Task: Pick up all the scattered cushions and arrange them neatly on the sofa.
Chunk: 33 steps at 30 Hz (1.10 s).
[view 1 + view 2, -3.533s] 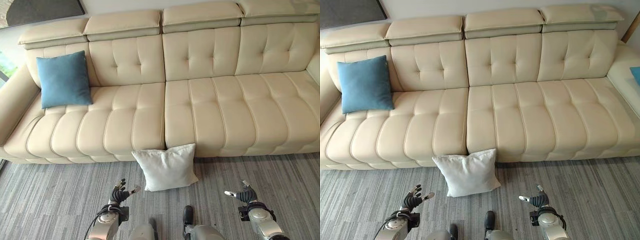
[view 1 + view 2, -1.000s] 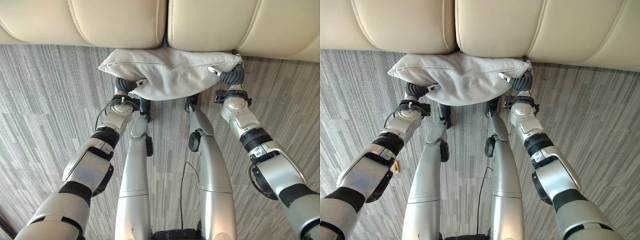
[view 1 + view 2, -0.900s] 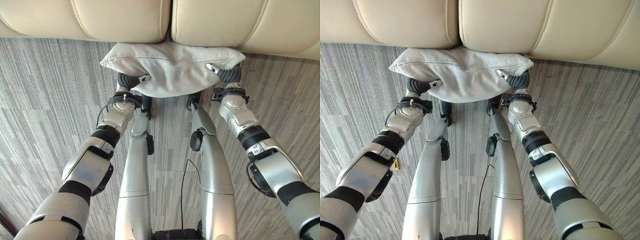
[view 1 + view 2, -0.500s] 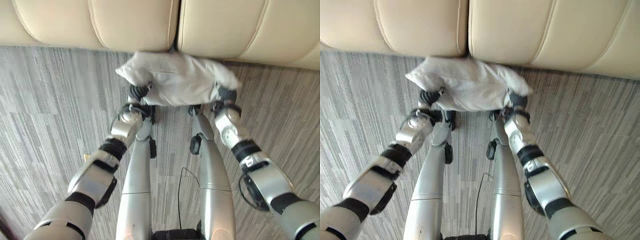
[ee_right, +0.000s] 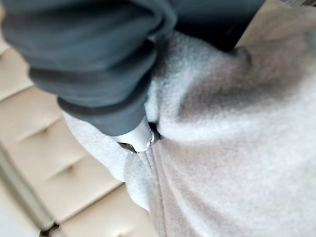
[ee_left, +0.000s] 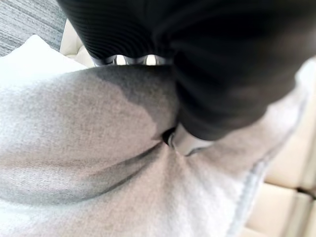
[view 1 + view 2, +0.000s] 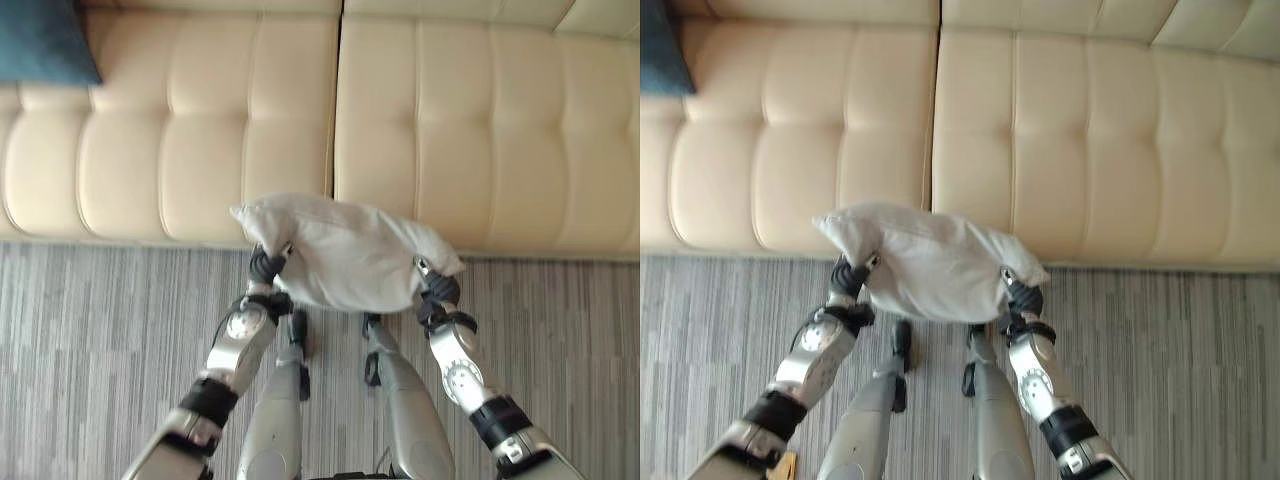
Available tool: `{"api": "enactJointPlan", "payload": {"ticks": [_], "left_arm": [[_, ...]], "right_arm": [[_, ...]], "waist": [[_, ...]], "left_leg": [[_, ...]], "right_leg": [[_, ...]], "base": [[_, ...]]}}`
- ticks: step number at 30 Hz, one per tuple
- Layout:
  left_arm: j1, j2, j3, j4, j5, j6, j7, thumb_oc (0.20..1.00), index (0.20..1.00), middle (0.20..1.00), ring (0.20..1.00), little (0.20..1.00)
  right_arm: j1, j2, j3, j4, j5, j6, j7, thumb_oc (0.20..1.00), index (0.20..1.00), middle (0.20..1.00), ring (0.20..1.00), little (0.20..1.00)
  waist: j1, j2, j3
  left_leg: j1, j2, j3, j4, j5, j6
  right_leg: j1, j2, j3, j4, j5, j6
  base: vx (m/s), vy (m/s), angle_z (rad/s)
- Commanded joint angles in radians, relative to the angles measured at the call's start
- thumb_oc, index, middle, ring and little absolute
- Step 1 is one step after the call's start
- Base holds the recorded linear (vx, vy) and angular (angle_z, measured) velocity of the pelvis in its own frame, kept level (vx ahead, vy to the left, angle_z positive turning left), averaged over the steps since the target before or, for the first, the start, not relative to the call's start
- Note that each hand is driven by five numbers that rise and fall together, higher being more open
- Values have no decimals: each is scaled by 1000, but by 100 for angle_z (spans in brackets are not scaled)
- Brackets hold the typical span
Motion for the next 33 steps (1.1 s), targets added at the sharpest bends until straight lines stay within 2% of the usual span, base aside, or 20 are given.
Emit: {"api": "enactJointPlan", "payload": {"ticks": [1,4,9,11,12,13,15,16,19,20,21,22,23,24,25,26,30,31,32,33], "left_arm": [[-32,-73,-63,-146,-35,-82,-91,200,200,200,200,200],[34,-57,-51,-173,-39,-74,-89,200,200,200,200,200],[75,-48,-27,-192,-40,-72,-85,200,200,200,200,200],[100,-49,-8,-200,-55,-71,-89,200,200,200,200,200],[109,-53,-2,-204,-67,-72,-90,200,200,200,200,200],[121,-52,14,-206,-71,-74,-89,200,200,200,200,200],[124,-50,20,-207,-71,-73,-88,200,200,200,200,200],[130,-44,38,-218,-55,-70,-88,200,200,200,200,200],[142,-37,53,-230,-39,-58,-86,200,200,200,200,200],[137,-35,60,-231,-25,-48,-76,200,200,200,200,200],[137,-34,60,-231,-25,-47,-75,200,200,200,200,200],[123,-35,59,-228,-10,-43,-65,200,200,200,200,200],[122,-35,58,-228,-10,-43,-65,200,200,200,200,200],[121,-36,58,-229,-1,-43,-67,200,200,200,200,200],[121,-36,58,-229,-1,-43,-67,200,200,200,200,200],[125,-33,56,-237,11,-41,-66,200,200,200,200,200],[133,-14,48,-239,23,-29,-75,200,200,200,200,200],[145,-3,50,-247,30,-21,-82,200,200,200,200,200],[145,-4,50,-247,30,-21,-82,200,200,200,200,200],[147,4,50,-250,31,-18,-84,200,200,200,200,200]], "right_arm": [[-12,32,50,-155,-74,-4,99,200,200,200,200,200],[30,-2,35,-192,-140,16,97,200,200,200,200,200],[40,-24,23,-211,-191,25,82,200,200,200,200,200],[47,-44,15,-237,-233,27,77,200,200,200,200,200],[48,-59,12,-252,-261,29,77,200,200,200,200,200],[41,-83,9,-266,-307,36,65,200,200,200,200,200],[37,-93,5,-272,-327,42,62,200,200,200,200,200],[33,-104,-4,-279,-355,50,60,200,200,200,200,200],[28,-109,-9,-286,-376,56,49,200,200,200,200,200],[21,-110,-14,-289,-392,60,36,200,200,200,200,200],[21,-110,-14,-290,-392,60,36,200,200,200,200,200],[5,-104,-17,-287,-406,61,14,200,200,200,200,200],[4,-104,-17,-286,-406,61,14,200,200,200,200,200],[-4,-95,-18,-287,-419,71,16,200,200,200,200,200],[-3,-95,-18,-288,-420,71,16,200,200,200,200,200],[7,-83,-20,-312,-440,73,15,200,200,200,200,200],[22,-65,-23,-329,-457,81,24,200,200,200,200,200],[36,-52,-31,-337,-458,77,31,200,200,200,200,200],[36,-52,-31,-337,-458,78,31,200,200,200,200,200],[35,-46,-32,-339,-462,80,31,200,200,200,200,200]], "waist": [[3,47,-120],[-2,54,-177],[1,52,-203],[7,41,-188],[13,36,-173],[25,29,-152],[30,27,-148],[40,21,-154],[56,19,-172],[70,32,-181],[71,30,-180],[89,37,-185],[90,35,-183],[100,40,-201],[103,39,-199],[101,38,-219],[99,16,-237],[96,0,-239],[97,3,-241],[94,1,-237]], "left_leg": [[54,11,-26,-119,36,-42],[152,25,-21,-148,33,-49],[212,40,-20,-117,1,-53],[186,40,-19,7,-36,-53],[168,32,-23,79,-25,-59],[120,20,-38,221,-3,-61],[86,11,-52,260,2,-58],[23,1,-52,250,-17,-45],[-10,11,-37,171,-20,-37],[-52,39,-30,56,54,-46],[-47,37,-28,50,57,-46],[-79,46,-11,-49,89,-53],[-75,44,-9,-53,90,-53],[-66,59,13,-124,101,-54],[-60,58,16,-130,103,-54],[-46,55,11,-109,144,-54],[-14,27,16,-83,124,-23],[36,3,28,-88,91,9],[33,6,28,-88,92,9],[57,-1,36,-90,78,23]], "right_leg": [[112,18,-15,61,-194,73],[199,37,-13,50,-222,68],[277,50,-3,44,-259,54],[304,44,-1,54,-281,41],[318,42,0,58,-288,33],[339,37,-2,60,-299,20],[347,34,-2,59,-305,18],[360,26,4,48,-313,23],[384,29,8,33,-328,29],[415,45,12,25,-349,29],[416,42,13,26,-351,29],[448,54,25,22,-371,28],[450,52,26,22,-373,29],[482,60,38,18,-391,37],[484,58,40,18,-391,38],[508,45,39,22,-394,49],[497,12,60,97,-384,75],[454,-12,71,231,-343,102],[451,-9,72,230,-340,102],[409,-16,80,322,-286,118]], "base": [[235,-85,-7],[153,-87,-5],[125,-131,1],[41,-127,1],[59,-180,3],[47,-134,10],[90,-77,14],[118,-44,15],[247,25,-9],[293,66,-17],[403,116,-18],[211,61,-38],[433,171,-18],[232,108,-3],[470,231,1],[246,123,-33],[339,226,-26],[183,157,-7],[230,226,-2],[118,200,5]]}}
